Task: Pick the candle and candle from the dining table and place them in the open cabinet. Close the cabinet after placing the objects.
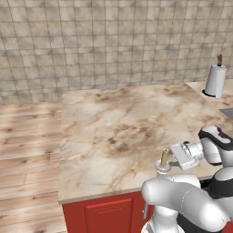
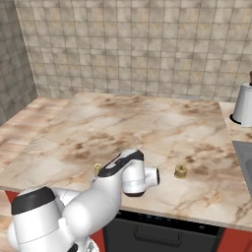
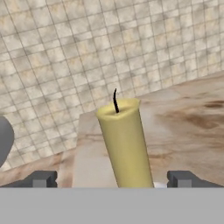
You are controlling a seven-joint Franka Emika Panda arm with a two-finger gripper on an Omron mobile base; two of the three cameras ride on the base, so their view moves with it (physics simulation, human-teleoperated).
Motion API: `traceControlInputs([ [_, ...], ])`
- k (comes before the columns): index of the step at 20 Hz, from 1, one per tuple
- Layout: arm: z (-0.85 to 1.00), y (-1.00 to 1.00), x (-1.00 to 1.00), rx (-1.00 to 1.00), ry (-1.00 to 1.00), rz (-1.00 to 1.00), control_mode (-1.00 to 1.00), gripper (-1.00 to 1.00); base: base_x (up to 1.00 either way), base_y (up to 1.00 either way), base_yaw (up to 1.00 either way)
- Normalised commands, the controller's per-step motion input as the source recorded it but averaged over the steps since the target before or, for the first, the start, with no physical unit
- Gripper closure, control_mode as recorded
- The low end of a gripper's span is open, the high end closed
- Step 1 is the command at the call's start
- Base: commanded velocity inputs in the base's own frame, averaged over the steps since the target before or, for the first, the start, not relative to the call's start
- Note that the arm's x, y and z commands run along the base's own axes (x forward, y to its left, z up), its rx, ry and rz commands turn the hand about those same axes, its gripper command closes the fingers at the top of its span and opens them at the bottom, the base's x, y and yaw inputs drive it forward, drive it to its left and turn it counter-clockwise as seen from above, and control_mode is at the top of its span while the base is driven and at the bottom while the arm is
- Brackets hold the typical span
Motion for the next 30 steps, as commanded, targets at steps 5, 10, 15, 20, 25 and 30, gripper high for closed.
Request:
traceControlInputs([
  [5,-0.08,0.09,0.17,0.0,0.0,0.0,-1.0,-1.0,0.0,0.0,0.0],
  [10,-0.05,0.02,0.16,0.0,0.0,0.0,-1.0,-1.0,0.0,0.0,0.0],
  [15,-0.04,0.0,0.11,0.0,0.0,0.0,-1.0,-1.0,0.0,0.0,0.0],
  [20,-0.08,0.05,0.05,0.01,0.01,0.0,-1.0,1.0,0.0,0.0,0.0],
  [25,-0.07,0.05,0.03,0.0,0.03,0.0,-1.0,1.0,0.0,0.0,0.0],
  [30,-0.01,-0.02,0.0,0.03,0.0,0.0,-1.0,1.0,0.0,0.0,0.0],
])
